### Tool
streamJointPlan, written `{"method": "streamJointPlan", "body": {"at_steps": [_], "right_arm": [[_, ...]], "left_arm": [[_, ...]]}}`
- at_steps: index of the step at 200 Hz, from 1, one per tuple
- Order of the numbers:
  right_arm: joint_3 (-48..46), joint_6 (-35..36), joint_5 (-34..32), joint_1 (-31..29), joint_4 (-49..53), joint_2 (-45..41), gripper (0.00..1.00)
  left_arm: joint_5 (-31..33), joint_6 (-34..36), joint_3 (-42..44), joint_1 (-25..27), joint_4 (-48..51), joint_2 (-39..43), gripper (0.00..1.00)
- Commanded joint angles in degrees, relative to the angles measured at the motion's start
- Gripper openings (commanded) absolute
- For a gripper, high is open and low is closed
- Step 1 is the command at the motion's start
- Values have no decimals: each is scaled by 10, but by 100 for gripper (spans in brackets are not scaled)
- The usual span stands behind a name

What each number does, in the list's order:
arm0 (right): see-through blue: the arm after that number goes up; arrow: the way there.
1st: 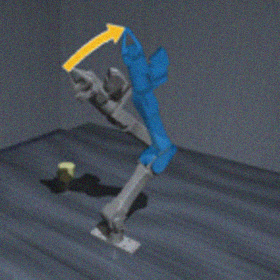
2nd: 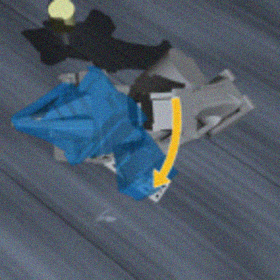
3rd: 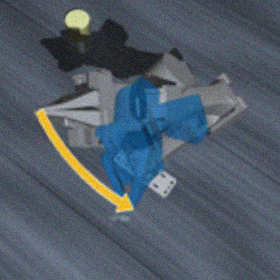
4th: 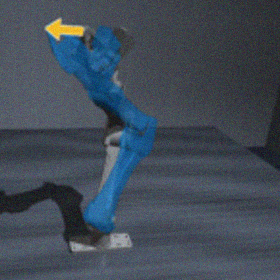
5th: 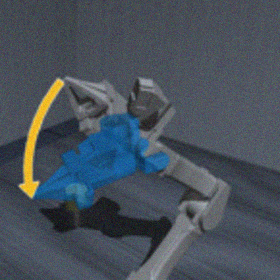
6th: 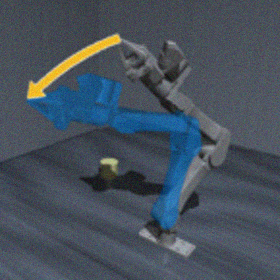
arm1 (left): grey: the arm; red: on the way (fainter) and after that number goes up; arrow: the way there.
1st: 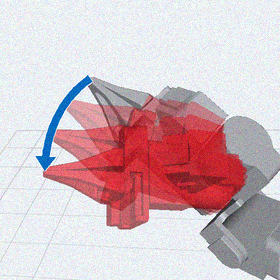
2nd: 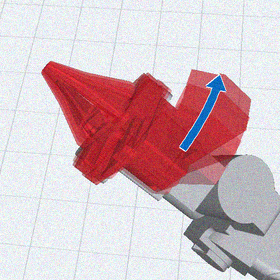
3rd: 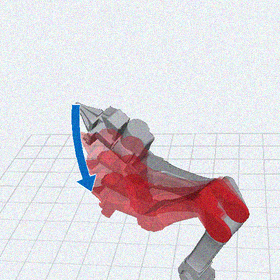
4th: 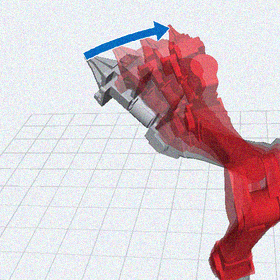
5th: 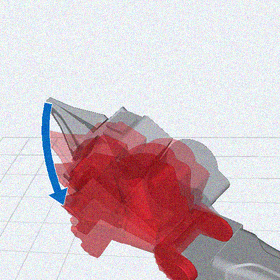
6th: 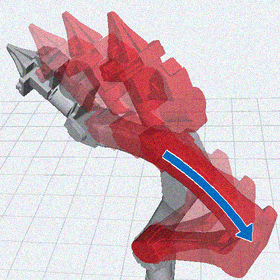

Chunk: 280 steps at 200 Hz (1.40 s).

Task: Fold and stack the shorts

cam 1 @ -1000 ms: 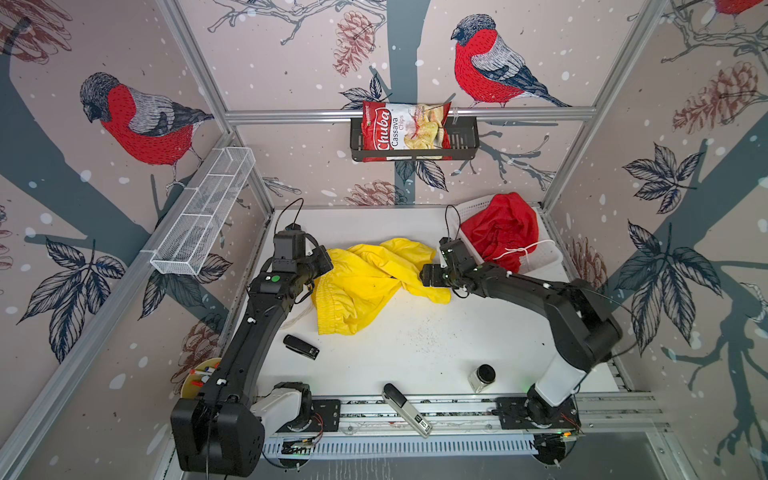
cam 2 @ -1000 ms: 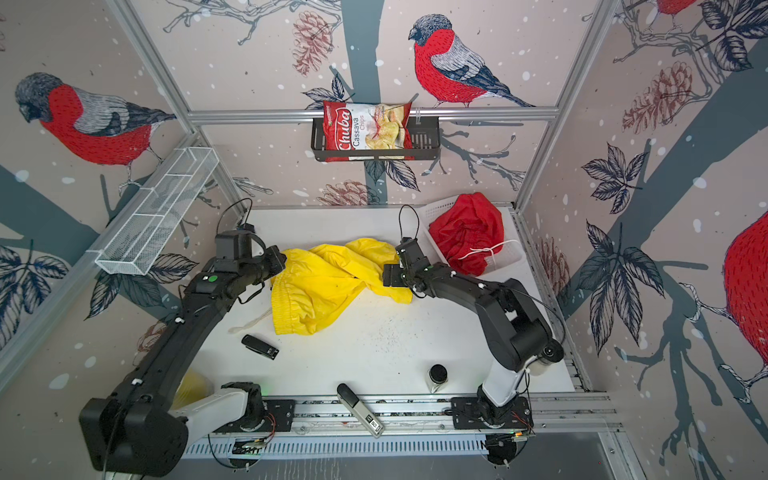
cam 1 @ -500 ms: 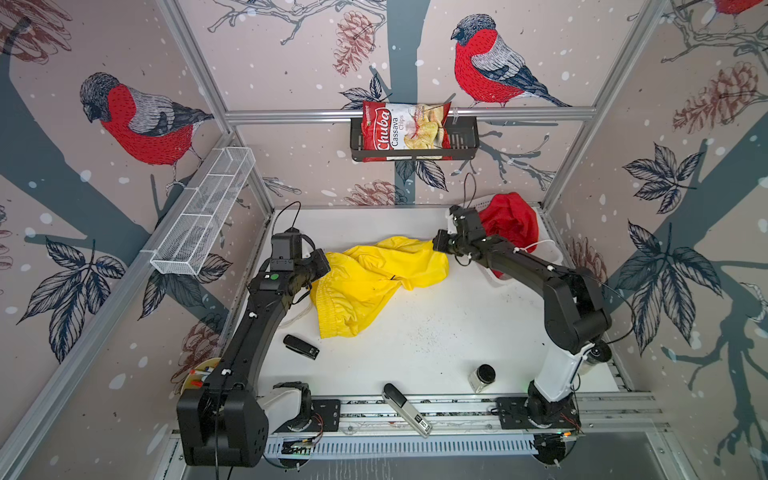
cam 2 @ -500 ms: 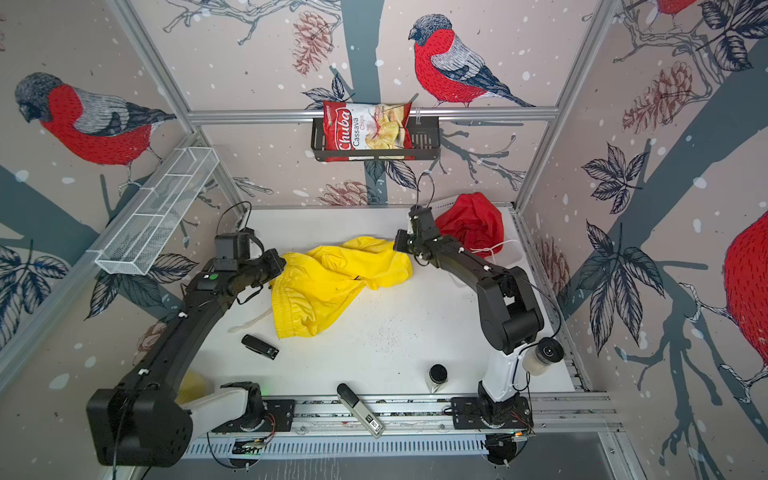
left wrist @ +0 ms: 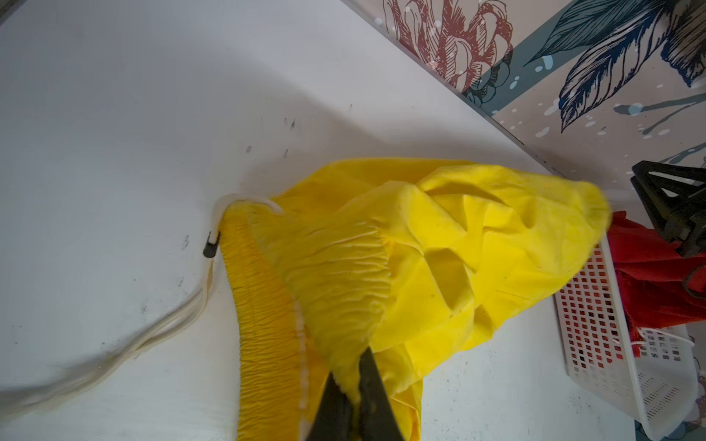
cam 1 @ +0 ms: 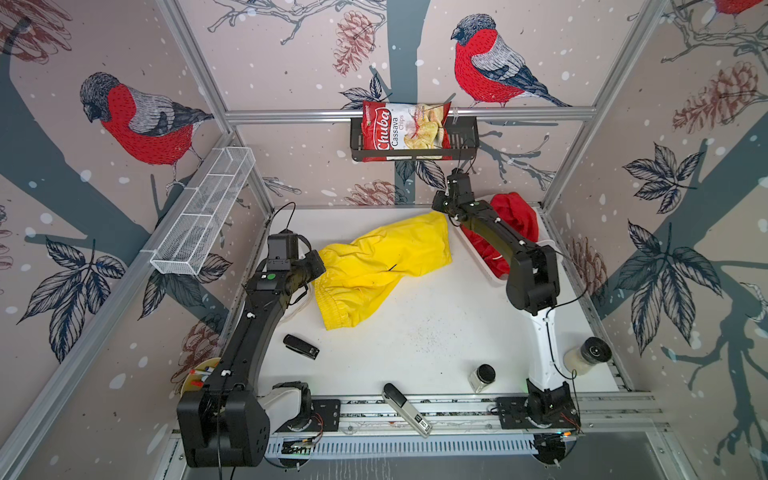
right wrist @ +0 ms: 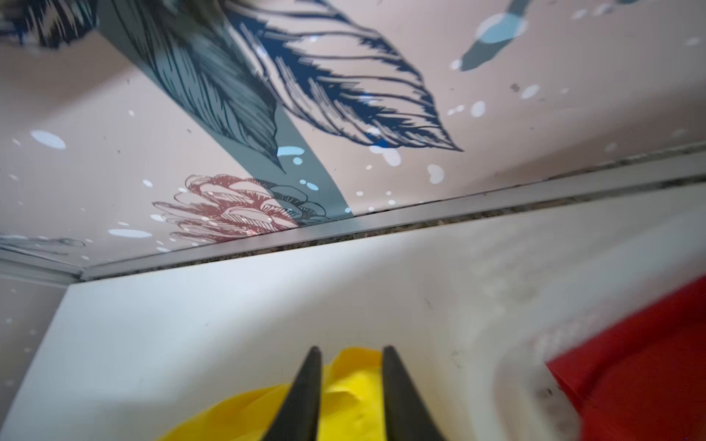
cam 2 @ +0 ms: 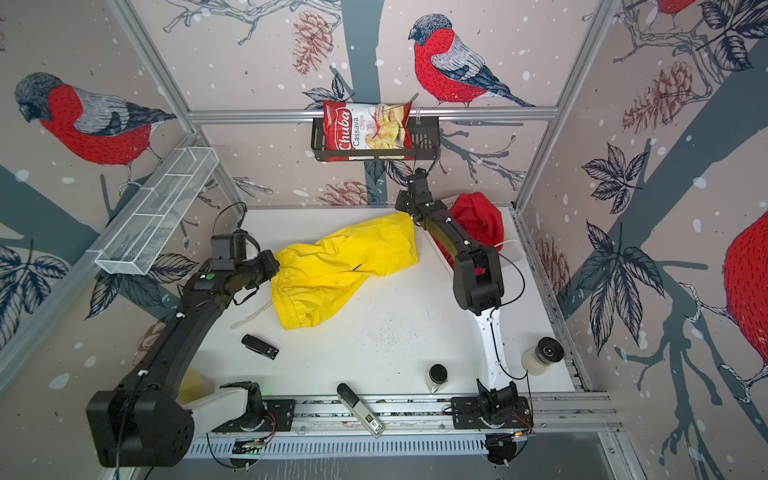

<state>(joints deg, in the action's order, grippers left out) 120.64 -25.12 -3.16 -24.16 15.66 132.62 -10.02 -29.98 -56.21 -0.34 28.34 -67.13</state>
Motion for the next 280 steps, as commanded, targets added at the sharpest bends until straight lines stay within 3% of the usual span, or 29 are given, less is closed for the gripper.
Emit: {"method": "streamJointPlan", "body": {"at_steps": [1,14,25,66,102,143,195,203,223,242,252,280], "right_arm": [[11,30,-35,-2,33,-1,53],[-25,39,-50,-2,27,-31,72],[-79,47,-63,-6,21,-69,77],[-372,75,-72,-37,-46,-244,74],[-495,48,-26,-33,-47,-284,64],[-504,41,20,-32,-53,-242,63],[-438,29,59,-31,-52,-160,62],[-434,26,67,-30,-55,-151,57],[-422,23,87,-25,-55,-138,26],[-424,20,87,-20,-58,-149,6],[-427,18,85,-15,-59,-166,1],[-421,19,76,9,-54,-235,0]], "left_arm": [[17,7,-5,-11,19,-6,0],[18,9,-7,-15,23,-12,0],[19,8,-3,-18,21,-14,0],[13,3,-6,-29,18,-35,0],[11,6,-7,-34,19,-53,0],[-7,3,-24,-35,18,-67,0],[-3,6,-17,-40,20,-70,0],[-5,8,-18,-41,21,-72,0],[-6,8,-17,-42,17,-73,0],[-15,6,-19,-43,14,-77,0],[-26,5,-26,-43,15,-80,0],[-84,14,-68,-52,28,-80,0]]}}
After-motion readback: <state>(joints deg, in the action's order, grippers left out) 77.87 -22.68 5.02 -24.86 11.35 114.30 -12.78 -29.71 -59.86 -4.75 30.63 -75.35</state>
